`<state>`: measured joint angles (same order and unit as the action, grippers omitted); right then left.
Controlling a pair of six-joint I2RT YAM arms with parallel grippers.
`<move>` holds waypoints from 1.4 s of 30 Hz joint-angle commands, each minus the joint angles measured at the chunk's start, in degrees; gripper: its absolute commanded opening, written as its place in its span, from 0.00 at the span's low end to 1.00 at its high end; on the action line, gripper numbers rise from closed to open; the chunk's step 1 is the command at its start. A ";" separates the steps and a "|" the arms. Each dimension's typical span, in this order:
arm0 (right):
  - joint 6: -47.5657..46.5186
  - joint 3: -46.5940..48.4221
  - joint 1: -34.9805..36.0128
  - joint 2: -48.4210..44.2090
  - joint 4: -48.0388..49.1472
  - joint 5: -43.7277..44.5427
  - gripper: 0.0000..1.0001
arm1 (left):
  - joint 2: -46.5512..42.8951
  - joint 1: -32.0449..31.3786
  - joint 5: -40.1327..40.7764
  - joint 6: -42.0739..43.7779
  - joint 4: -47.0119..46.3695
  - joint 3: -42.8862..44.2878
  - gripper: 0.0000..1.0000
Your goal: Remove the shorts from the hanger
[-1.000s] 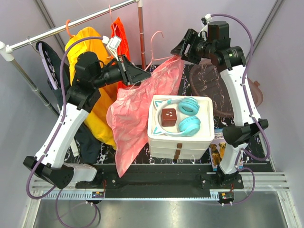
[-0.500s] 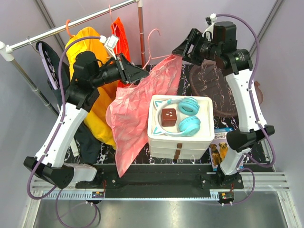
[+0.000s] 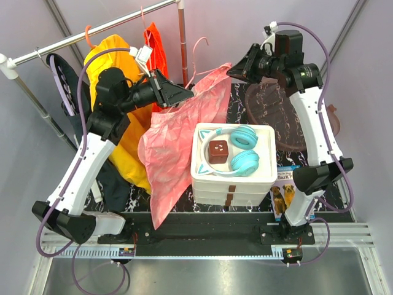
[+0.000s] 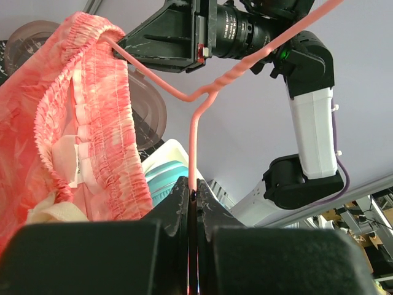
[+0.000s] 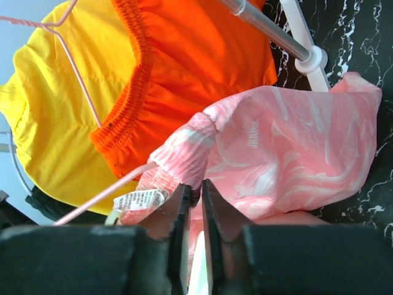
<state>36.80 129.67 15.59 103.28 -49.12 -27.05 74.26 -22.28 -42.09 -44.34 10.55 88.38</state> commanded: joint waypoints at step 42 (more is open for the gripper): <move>-0.50 5.78 3.48 0.69 3.33 -14.08 0.00 | 4.83 0.22 13.53 7.96 -7.90 8.74 0.00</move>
<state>34.48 136.09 18.46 108.05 -52.40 -36.71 75.92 -22.24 -31.20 -34.20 10.15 93.51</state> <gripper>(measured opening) 0.009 0.032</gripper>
